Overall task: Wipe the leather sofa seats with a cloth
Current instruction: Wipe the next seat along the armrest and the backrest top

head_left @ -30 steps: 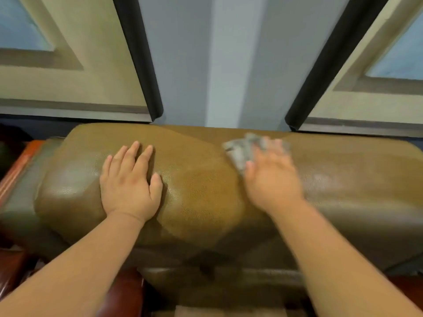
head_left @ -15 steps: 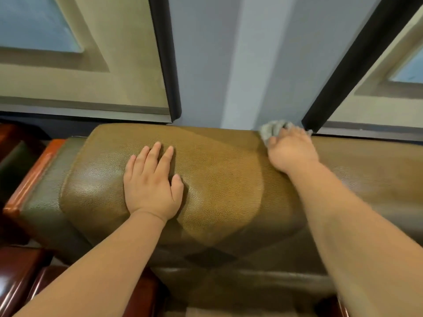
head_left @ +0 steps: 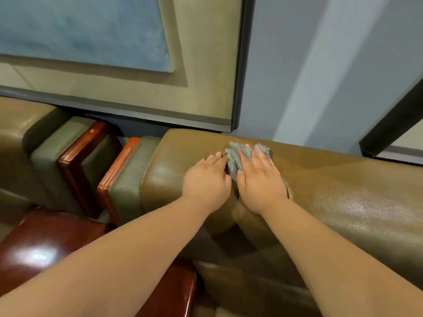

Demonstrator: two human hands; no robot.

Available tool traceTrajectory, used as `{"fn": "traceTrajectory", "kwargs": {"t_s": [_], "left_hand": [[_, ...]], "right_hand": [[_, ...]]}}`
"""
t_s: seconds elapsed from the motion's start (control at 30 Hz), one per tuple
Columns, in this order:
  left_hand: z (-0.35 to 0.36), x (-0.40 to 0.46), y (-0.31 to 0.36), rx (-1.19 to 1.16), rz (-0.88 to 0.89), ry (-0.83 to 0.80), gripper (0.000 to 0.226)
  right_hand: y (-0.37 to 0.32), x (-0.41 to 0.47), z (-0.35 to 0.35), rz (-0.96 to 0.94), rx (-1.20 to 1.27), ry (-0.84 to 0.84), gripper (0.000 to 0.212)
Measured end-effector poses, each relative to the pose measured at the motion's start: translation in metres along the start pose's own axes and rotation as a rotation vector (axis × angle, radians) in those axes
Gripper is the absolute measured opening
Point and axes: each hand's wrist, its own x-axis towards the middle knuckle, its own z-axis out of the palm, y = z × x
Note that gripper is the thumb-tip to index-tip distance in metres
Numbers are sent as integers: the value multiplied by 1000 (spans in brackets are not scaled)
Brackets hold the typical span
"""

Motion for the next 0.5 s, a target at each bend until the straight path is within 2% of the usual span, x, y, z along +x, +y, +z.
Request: {"fn": "traceTrajectory", "kwargs": {"t_s": [0.07,0.17,0.23,0.37,0.43,0.5], "left_hand": [[-15,-1,-46,30,11,15,47],[-13,-7,-106,70,-196,88,58],[0,-7,-107,53,-303,101,66],[5,-6,-97,63,-331,157,71],[7,-5,-102,76,-313,162,70],[9,-4,-101,86,-319,170,73]], "right_hand": [[0,-1,-1,-2,-9,10,63],[2,0,2,22,-15,16,67],[3,1,6,28,-19,16,69],[11,8,-5,-39,-32,-81,67],[42,20,-14,73,-86,-117,69],[75,35,-22,298,-141,-107,81]]}}
